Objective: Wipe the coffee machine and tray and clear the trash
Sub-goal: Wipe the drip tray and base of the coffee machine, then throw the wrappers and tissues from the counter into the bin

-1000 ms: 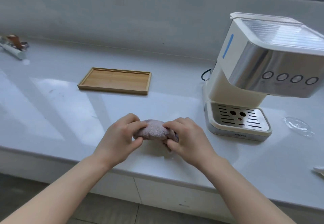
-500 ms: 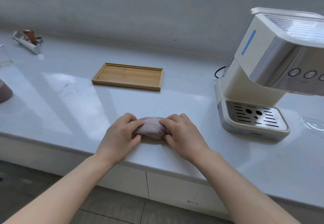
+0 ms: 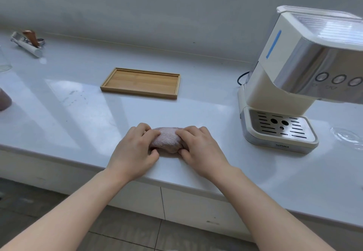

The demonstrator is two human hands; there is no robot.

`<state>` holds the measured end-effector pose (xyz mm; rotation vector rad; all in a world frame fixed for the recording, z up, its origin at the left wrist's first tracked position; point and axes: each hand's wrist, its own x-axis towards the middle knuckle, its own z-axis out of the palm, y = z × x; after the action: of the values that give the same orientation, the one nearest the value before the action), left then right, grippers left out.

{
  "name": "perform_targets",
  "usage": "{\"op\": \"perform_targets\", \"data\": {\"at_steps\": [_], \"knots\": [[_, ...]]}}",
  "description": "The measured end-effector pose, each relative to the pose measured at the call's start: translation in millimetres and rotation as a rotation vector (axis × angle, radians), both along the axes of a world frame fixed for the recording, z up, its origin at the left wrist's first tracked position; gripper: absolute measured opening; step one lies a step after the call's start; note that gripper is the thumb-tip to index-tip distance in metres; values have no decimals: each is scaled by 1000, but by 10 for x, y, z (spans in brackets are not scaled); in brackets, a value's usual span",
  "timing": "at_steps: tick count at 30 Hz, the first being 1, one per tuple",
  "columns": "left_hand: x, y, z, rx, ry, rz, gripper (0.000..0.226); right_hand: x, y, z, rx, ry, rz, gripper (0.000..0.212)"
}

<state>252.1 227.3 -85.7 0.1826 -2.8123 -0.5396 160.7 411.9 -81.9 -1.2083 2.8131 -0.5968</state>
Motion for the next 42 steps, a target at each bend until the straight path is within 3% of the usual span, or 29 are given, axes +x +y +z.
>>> {"op": "perform_targets", "data": {"at_steps": [5,11,20,42], "knots": [[31,104,168,-42,-97,83,64,31,90,107,1,-46,-23,54],[66,225,497,-184,-157,61,61,119,313,456,17,-53,-62,53],[233,724,1060,-206,-184,32,55,394,897,1047,65,-74,-218,55],[144,2432,1966,-219,-59,-198,58,828,2766,1941,46,14,-486,56]]}}
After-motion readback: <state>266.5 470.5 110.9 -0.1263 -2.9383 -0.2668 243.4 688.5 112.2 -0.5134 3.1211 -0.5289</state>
